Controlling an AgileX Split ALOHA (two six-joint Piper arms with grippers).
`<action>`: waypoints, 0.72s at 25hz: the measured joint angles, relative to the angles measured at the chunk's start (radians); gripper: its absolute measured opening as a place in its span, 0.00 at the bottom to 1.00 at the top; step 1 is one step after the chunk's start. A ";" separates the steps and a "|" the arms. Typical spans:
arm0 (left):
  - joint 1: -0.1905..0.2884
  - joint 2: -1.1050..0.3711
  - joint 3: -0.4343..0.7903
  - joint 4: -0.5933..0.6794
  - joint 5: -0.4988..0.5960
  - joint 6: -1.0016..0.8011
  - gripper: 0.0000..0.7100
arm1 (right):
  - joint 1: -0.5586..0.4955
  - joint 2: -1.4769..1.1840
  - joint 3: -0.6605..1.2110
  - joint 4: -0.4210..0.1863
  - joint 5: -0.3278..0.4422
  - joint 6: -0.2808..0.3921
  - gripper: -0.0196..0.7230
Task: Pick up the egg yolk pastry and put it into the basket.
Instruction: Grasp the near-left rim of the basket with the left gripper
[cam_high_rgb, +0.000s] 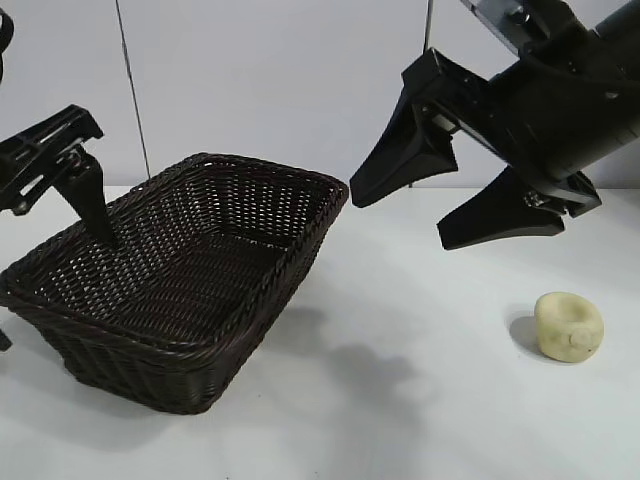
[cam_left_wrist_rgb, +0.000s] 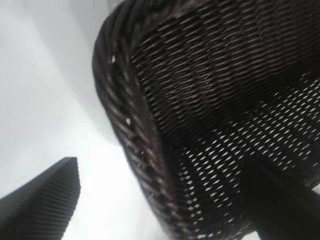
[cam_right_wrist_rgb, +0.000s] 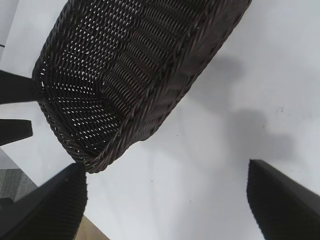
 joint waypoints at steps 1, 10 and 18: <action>0.000 0.000 0.001 0.013 -0.002 -0.015 0.89 | 0.000 0.000 0.000 0.001 0.000 0.000 0.87; 0.000 0.002 0.087 0.120 -0.108 -0.202 0.89 | 0.000 0.000 0.000 0.001 0.000 0.000 0.87; 0.000 0.024 0.105 0.128 -0.211 -0.198 0.89 | 0.000 0.000 0.000 0.001 0.000 0.000 0.87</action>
